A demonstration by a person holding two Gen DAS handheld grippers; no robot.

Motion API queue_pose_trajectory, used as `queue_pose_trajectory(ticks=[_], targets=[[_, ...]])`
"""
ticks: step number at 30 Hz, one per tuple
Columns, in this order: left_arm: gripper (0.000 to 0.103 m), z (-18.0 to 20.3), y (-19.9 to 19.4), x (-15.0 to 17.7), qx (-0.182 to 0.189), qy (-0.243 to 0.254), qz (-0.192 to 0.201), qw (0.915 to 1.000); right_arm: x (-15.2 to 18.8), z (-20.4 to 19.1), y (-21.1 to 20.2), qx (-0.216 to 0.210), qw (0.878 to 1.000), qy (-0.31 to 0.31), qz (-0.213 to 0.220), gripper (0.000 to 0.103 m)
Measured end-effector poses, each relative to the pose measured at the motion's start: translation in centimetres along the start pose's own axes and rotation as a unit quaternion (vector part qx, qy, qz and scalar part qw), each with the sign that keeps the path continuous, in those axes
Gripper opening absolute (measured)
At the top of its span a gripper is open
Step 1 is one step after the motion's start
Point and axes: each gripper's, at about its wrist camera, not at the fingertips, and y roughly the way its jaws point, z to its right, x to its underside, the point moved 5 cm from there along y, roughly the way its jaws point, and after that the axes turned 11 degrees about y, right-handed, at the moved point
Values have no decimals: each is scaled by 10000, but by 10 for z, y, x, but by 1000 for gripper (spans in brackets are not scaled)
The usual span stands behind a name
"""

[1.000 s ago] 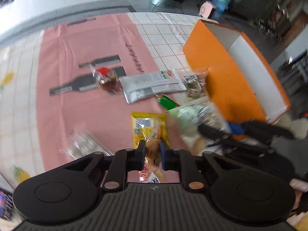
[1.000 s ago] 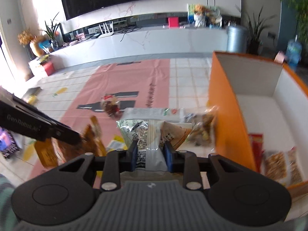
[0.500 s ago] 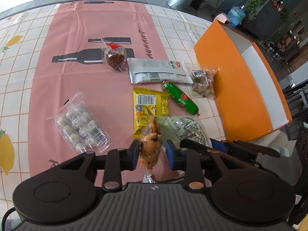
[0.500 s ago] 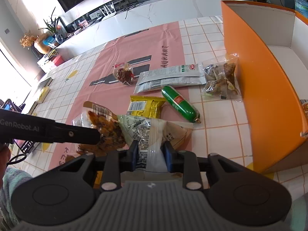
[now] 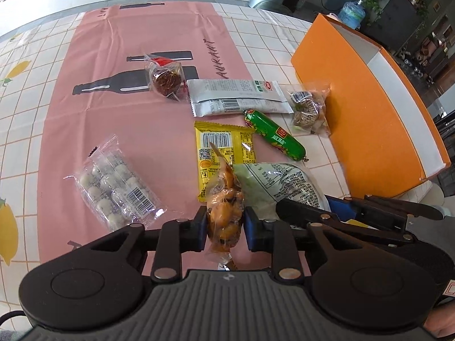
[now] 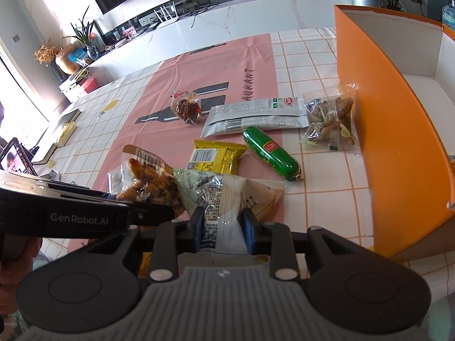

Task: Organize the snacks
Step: 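Carry both packs over the orange box and release them inside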

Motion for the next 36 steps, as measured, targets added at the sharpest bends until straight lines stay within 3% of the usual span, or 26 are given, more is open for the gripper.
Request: queue_pose_trajectory(ticks=[9,16,24,31,36], targets=[[28,-1,-33,-7,-24,-476,408,9980,-12,-7,-26,32,9994,-196,284,24],[28,15,-59,-14,-82,-547,609,9966,-24,-4,-55,7,9991,-155,405,24],[28,51,-85,-32,-15,-317,906,9954,-51,6,-108,91,9961,-373,794,24],[28,102,-99,-60,175,125,1210,9924,-78,33,-156,187,9924,-344,1165,24],[28,143,-97,-87,346,558,1341,9888,-100,62,-185,483,9896,-394,1299,24]])
